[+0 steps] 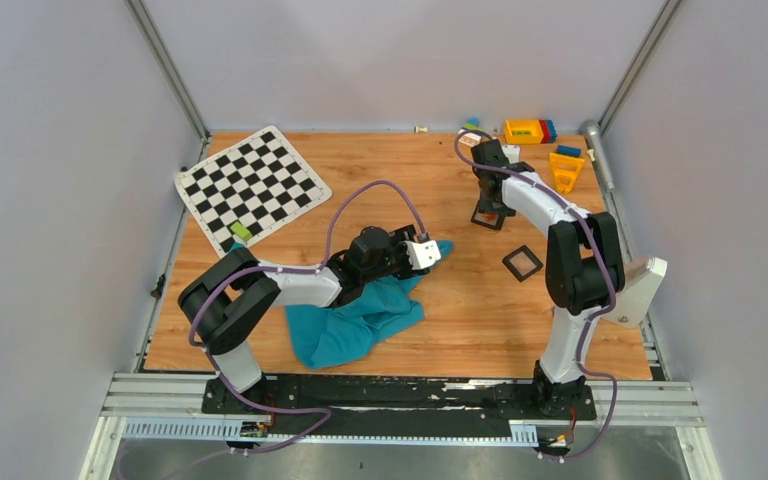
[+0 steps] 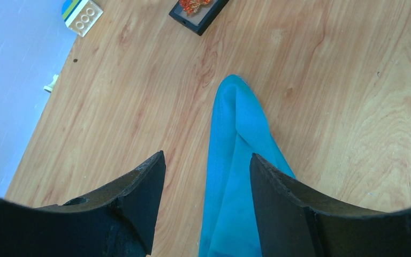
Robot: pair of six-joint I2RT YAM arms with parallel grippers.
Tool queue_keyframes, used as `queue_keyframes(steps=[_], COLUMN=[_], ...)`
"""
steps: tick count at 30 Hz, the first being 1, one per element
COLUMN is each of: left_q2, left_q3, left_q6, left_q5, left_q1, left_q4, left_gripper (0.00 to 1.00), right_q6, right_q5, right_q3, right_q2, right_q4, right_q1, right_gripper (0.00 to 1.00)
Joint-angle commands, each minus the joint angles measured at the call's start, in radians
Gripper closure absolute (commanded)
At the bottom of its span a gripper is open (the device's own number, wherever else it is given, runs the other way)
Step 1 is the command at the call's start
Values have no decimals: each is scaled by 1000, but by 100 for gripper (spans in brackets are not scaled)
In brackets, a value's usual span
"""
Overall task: Remove the brooch from the garment
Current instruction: Close the brooch box at the center of the board.
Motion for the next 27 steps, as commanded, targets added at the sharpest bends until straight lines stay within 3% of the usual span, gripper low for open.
queue_keyframes(steps=[1,14,20,27], left_q2=[2,8,20,25], left_q3=[34,40,52,61], left_q6=[-28,-33,-44,-53], left_q5=[17,31,30,32], left_q1=[3,2,2,3], left_q4=[15,5,-12,-23], left_gripper=[34,34,34,34], right_q6=[-18,-42,-86,-145], right_q5=[82,188,214,221], right_q3=[61,164,182,217], right_q2=[9,156,182,253], right_q4=[-19,-76,-77,-66], right_q1=[28,111,148,187], right_gripper=[64,91,91,85])
